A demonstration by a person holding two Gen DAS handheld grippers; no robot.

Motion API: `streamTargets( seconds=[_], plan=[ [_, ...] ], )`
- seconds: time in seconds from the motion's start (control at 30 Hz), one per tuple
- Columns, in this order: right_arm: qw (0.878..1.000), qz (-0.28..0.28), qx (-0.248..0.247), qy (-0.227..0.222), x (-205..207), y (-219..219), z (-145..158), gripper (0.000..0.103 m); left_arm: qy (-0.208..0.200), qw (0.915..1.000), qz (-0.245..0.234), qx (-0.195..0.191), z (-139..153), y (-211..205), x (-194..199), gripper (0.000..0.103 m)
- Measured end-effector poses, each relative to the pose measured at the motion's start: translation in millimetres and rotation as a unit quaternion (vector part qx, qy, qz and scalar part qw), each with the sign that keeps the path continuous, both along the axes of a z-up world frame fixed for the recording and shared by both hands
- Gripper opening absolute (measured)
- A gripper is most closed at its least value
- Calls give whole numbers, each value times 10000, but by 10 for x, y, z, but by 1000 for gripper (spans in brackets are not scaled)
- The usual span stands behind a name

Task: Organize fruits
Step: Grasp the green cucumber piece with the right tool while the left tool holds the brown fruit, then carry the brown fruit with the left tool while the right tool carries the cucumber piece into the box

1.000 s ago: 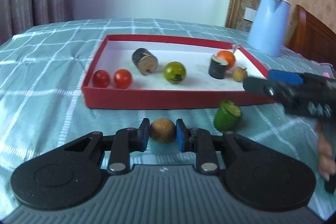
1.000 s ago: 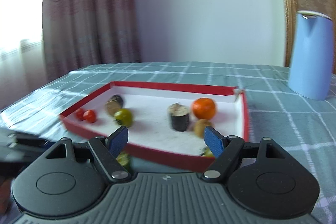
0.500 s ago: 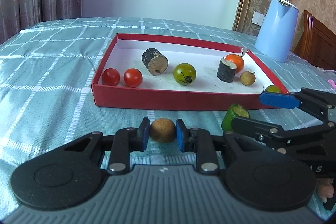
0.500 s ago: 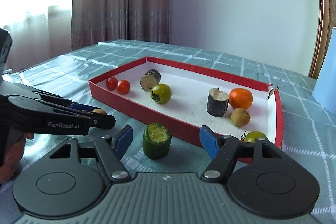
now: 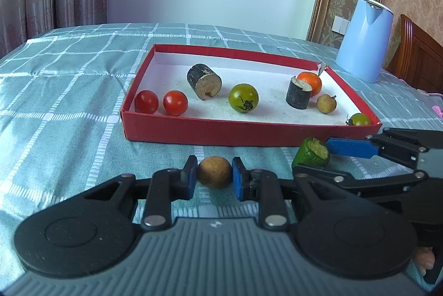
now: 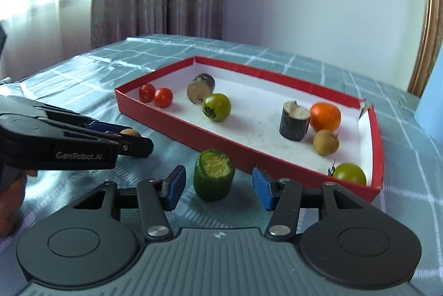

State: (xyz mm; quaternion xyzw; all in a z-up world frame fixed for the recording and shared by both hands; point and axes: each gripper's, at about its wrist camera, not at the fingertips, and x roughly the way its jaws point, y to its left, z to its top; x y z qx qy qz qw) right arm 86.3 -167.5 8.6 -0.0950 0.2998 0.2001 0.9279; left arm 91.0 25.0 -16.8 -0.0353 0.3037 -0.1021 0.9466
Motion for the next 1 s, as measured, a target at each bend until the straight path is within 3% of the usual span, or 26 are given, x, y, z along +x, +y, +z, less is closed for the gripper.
streamTargets(
  seconds=[0.23,0.4,0.6,0.77,1.0],
  plan=[
    [9996,-77,167,236,88,21,-39,44,-2,10000,-8,16,-4,0,-3,24],
    [9993,-26,264,255,97,16,-35,31,-2,10000,-10,27,-8,-4,0,24],
    [9994,-31,289,209,78,13,-22,30,-2,10000,-9,24,-7,-4,0,24],
    [9990,-106,397,-169,-32,-46,53,30,-92,9999,-38,-60,5,14,-26,24],
    [9954,-365,487,-736,-95,-150,185,30,-761,9969,-159,-117,121,6,-218,24]
  ],
)
